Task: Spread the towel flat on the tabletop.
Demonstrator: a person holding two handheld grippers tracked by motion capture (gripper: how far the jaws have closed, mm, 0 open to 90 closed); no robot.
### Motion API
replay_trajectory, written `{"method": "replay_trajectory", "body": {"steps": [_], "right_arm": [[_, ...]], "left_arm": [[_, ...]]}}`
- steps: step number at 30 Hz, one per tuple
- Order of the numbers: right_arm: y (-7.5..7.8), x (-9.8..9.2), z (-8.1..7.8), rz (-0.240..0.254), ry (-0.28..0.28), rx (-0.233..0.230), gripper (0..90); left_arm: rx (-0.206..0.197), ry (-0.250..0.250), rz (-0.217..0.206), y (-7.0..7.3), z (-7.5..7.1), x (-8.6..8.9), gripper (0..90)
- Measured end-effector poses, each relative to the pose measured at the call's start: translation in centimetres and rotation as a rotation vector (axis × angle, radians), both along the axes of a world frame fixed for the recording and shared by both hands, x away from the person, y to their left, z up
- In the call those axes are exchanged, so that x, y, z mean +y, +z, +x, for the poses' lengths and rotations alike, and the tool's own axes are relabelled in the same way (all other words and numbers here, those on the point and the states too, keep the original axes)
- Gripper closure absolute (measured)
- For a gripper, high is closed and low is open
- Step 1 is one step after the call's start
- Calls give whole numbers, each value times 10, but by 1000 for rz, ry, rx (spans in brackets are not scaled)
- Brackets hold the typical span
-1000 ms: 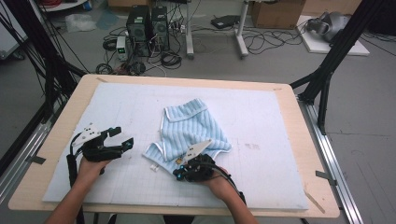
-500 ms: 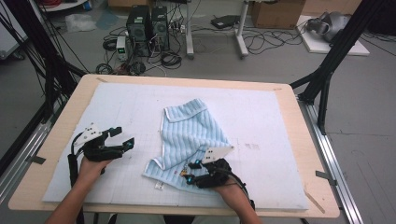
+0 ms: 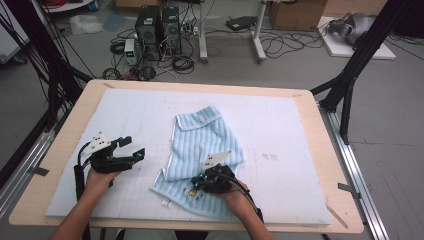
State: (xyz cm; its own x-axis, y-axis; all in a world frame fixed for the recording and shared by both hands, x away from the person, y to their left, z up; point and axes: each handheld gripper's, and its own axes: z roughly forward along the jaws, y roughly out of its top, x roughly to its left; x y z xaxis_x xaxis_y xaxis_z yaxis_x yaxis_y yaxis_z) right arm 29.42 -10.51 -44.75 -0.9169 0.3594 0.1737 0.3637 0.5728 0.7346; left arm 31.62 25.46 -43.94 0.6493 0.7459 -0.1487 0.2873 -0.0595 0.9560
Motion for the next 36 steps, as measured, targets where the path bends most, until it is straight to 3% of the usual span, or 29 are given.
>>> {"method": "replay_trajectory", "body": {"steps": [7, 11, 12, 14, 16, 17, 18, 19, 20, 22, 25, 26, 27, 28, 29, 30, 31, 32, 36], "right_arm": [[-2, 3, -28, 25, 252, 81, 848], [0, -2, -35, 29, 285, 77, 791], [5, -10, -34, 68, 243, 68, 664], [12, -22, -27, 132, 143, 35, 569], [16, -38, -17, 149, -24, -25, 512], [16, -46, -10, 134, -118, -52, 485], [16, -46, -10, 134, -118, -52, 485], [15, -54, -4, 111, -218, -79, 479], [11, -64, 9, 51, -353, -115, 479], [6, -67, 19, 1, -430, -114, 491], [-2, -61, 25, -39, -402, -91, 595], [-2, -60, 24, -44, -381, -110, 703], [-2, -61, 23, -32, -355, -91, 782], [-2, -61, 23, -32, -355, -91, 782], [-1, -62, 20, -35, -299, -81, 851], [0, -63, 18, -38, -265, -72, 856], [0, -63, 18, -38, -265, -72, 856], [2, -67, 12, -42, -210, -47, 857], [5, -83, 1, -57, -162, -36, 840]], "left_arm": [[2, -5, 8, 0, 0, -2, 219], [0, -3, 8, 0, 1, -2, 219], [3, -3, 9, 0, 0, -2, 219], [0, -3, 12, 0, 1, -3, 219], [1, -6, 9, 0, 1, -4, 220], [1, -6, 12, 0, 1, -4, 220], [1, -6, 12, 0, 1, -4, 221], [1, -7, 13, 0, 1, -4, 221], [-1, -5, 13, -1, 1, -5, 223], [0, -7, 14, -1, 2, -5, 227], [-3, -7, 20, 0, 3, -7, 234], [-11, 0, 31, 1, 3, -8, 244], [-11, 0, 31, 1, 3, -8, 254], [-10, 4, 36, 2, 4, -9, 254], [-11, 2, 40, 4, 6, -11, 263], [-11, 2, 40, 4, 6, -11, 272], [-16, 2, 37, 4, 6, -12, 272], [-18, -1, 45, 4, 7, -12, 293], [-11, -6, 73, 7, 13, -15, 326]]}}
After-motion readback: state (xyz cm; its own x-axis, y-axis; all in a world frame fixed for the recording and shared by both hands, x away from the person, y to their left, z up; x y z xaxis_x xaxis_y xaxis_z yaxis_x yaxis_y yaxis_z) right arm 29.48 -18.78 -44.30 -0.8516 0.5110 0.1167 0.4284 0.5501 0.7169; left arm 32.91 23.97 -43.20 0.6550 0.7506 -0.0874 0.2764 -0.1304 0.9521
